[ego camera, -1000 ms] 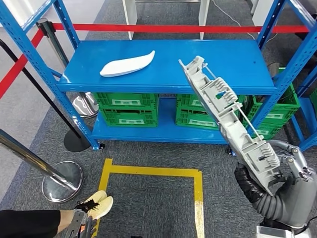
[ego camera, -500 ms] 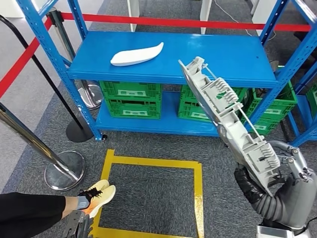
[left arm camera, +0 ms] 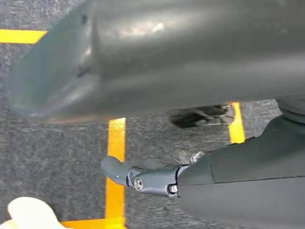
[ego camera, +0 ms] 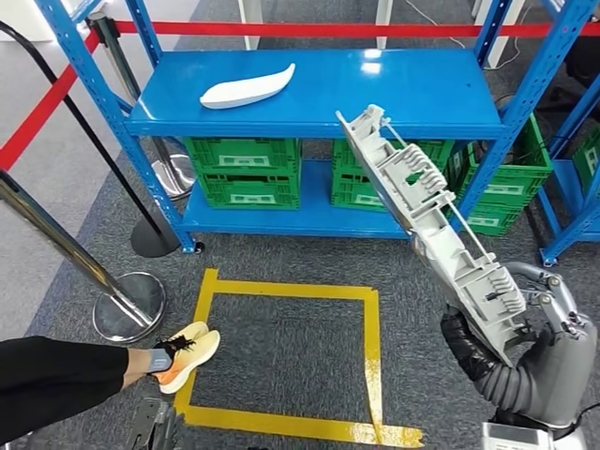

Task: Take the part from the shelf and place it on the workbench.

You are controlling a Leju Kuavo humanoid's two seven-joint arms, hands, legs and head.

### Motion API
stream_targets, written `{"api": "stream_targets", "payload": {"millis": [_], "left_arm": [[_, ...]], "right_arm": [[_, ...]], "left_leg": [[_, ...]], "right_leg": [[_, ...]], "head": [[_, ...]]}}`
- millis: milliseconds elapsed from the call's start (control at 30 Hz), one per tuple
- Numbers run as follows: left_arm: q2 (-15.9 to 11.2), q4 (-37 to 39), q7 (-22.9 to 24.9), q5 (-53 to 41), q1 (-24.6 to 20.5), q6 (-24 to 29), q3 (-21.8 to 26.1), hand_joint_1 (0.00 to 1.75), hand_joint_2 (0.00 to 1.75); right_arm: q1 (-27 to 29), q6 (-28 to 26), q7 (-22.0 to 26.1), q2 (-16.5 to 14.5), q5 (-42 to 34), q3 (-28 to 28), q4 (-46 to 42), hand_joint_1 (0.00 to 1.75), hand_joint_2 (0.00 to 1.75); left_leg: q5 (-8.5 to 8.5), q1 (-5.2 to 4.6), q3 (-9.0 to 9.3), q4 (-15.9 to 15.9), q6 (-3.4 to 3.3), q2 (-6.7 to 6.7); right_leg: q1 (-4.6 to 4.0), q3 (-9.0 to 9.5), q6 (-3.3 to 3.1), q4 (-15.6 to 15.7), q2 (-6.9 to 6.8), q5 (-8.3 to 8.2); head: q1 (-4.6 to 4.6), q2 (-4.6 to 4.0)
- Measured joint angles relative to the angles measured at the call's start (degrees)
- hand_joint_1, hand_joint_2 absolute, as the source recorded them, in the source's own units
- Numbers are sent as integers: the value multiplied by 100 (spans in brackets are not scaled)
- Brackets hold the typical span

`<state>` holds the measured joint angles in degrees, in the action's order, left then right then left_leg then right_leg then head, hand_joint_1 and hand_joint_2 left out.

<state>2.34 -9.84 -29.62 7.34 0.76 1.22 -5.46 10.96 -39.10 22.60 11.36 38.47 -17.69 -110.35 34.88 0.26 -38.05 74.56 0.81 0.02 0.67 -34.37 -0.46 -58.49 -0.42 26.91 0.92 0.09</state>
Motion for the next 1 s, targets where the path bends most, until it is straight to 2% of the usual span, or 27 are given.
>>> {"api": "stream_targets", "payload": {"millis": [33,67,100,133,167,200,267,300,333,367,400,433,467,500,533,567,600,633,667,700,767,800,833,867,933,967,1000], "left_arm": [[1,0,0,0,-3,0,0,0,0],[-2,0,0,0,-8,1,0,0,0],[-8,0,0,0,-15,1,-1,0,0],[-14,0,-1,0,-26,2,-1,0,0],[-19,0,-1,0,-34,2,-2,0,0],[-21,0,-2,0,-40,2,-2,0,0],[-14,1,-1,0,-39,2,-2,0,0],[-9,2,-1,0,-38,2,-2,0,0],[-7,3,1,0,-38,2,-2,0,0],[-2,4,1,1,-39,2,0,0,0],[-1,4,2,2,-40,2,2,0,0],[2,4,2,2,-41,2,3,0,0],[8,4,2,3,-41,1,4,0,0],[14,4,2,2,-41,1,4,0,0],[21,4,2,2,-40,1,4,0,0],[26,4,2,2,-41,1,4,0,0],[28,4,2,2,-41,2,4,0,0],[30,4,2,2,-41,2,4,0,0],[30,4,2,3,-41,2,4,0,0],[30,4,2,3,-40,2,4,0,0],[25,6,2,5,-33,2,4,0,0],[21,8,2,5,-21,2,4,0,0],[17,9,2,7,-7,2,4,0,0],[16,11,2,8,3,2,4,0,0],[24,11,2,9,5,1,1,0,0],[27,11,2,9,-1,1,-1,0,0],[30,11,2,9,-7,0,-2,0,0]], "right_arm": [[0,0,0,-1,0,-1,2,175,175],[0,0,0,-2,0,-1,2,175,175],[1,0,0,-2,0,-1,2,175,175],[1,0,0,-2,0,-1,2,175,175],[-1,0,0,-2,0,-1,2,175,175],[-4,0,1,-2,0,-1,2,175,175],[-6,0,2,-2,0,-1,3,175,175],[-4,0,2,-2,0,-1,5,175,175],[-1,0,1,-2,-1,0,7,175,175],[0,0,1,-2,-2,1,8,175,175],[0,0,0,-2,-4,1,9,175,175],[0,0,0,-2,-7,1,10,175,175],[1,0,0,-2,-8,1,13,175,175],[2,0,0,-2,-9,2,15,175,175],[2,0,-1,-2,-9,2,16,175,175],[0,0,-1,-2,-9,3,17,175,175],[-6,0,-2,-2,-8,3,17,175,175],[-14,0,-2,-2,-8,4,16,175,175],[-17,0,-3,-2,-8,4,18,175,175],[-21,0,-3,-2,-7,5,19,175,175],[-19,2,-2,-2,-7,5,24,175,175],[-24,3,-1,-3,-5,5,27,175,175],[-28,5,0,-3,-5,5,31,175,175],[-32,7,0,-3,-4,5,34,175,175],[-37,9,1,-4,-4,5,37,175,175],[-38,10,2,-4,-4,5,38,175,175],[-39,10,2,-4,-4,5,38,175,175]], "left_leg": [[-166,-3,182,-147,-24,-1],[-323,-12,455,-474,-65,-2],[-369,-30,784,-938,-121,-3],[-344,-48,1089,-1402,-164,-4],[-298,-72,1300,-1740,-197,-6],[-258,-95,1402,-1942,-221,-8],[-383,-104,1337,-2017,-258,4],[-462,-92,1271,-2047,-297,18],[-546,-76,1189,-2069,-329,33],[-628,-63,1100,-2071,-356,48],[-704,-66,991,-2055,-374,49],[-777,-69,881,-2030,-375,51],[-851,-72,759,-1993,-371,54],[-912,-71,631,-1946,-361,56],[-967,-67,498,-1888,-346,57],[-1017,-62,370,-1818,-325,57],[-1058,-64,257,-1743,-300,55],[-1095,-69,167,-1669,-272,52],[-1139,-76,110,-1617,-243,48],[-1187,-81,72,-1592,-217,46],[-1274,-69,30,-1590,-162,38],[-1199,-60,3,-1556,-126,31],[-1004,-50,-28,-1439,-88,24],[-705,-38,-69,-1212,-51,19],[-113,-17,-157,-515,-3,18],[0,-11,-173,-196,6,17],[-34,-8,-131,-12,4,17]], "right_leg": [[-10,-90,5,-12,2,-60],[-17,-166,14,-19,4,-120],[-28,-221,34,-23,7,-176],[-31,-253,60,-22,4,-233],[-24,-265,91,-5,-2,-296],[-13,-268,124,24,-10,-363],[7,-286,184,82,-10,-458],[5,-327,206,31,2,-357],[1,-395,225,-104,15,-151],[4,-476,239,-379,25,174],[6,-554,255,-743,27,496],[9,-606,272,-1122,27,703],[10,-607,288,-1447,27,770],[10,-547,301,-1613,27,675],[12,-403,310,-1594,27,494],[18,-154,318,-1371,27,335],[23,184,325,-979,27,310],[22,539,316,-509,33,398],[16,788,294,-134,35,527],[3,918,264,104,38,644],[-7,859,172,168,28,628],[-1,807,131,162,20,577],[8,747,87,159,10,515],[17,680,53,158,1,447],[9,546,18,132,-5,314],[5,459,15,105,-8,248],[0,360,16,70,-9,188]], "head": [[1,0],[1,0],[-1,0],[-3,0],[-5,0],[2,0],[12,0],[13,0],[-2,0],[-12,0],[-24,0],[-31,0],[-31,0],[-32,0],[-32,0],[-32,0],[-33,0],[-31,0],[-30,0],[-34,0],[-41,0],[-41,0],[-29,0],[-19,0],[-3,0],[-3,0],[-2,0]]}}
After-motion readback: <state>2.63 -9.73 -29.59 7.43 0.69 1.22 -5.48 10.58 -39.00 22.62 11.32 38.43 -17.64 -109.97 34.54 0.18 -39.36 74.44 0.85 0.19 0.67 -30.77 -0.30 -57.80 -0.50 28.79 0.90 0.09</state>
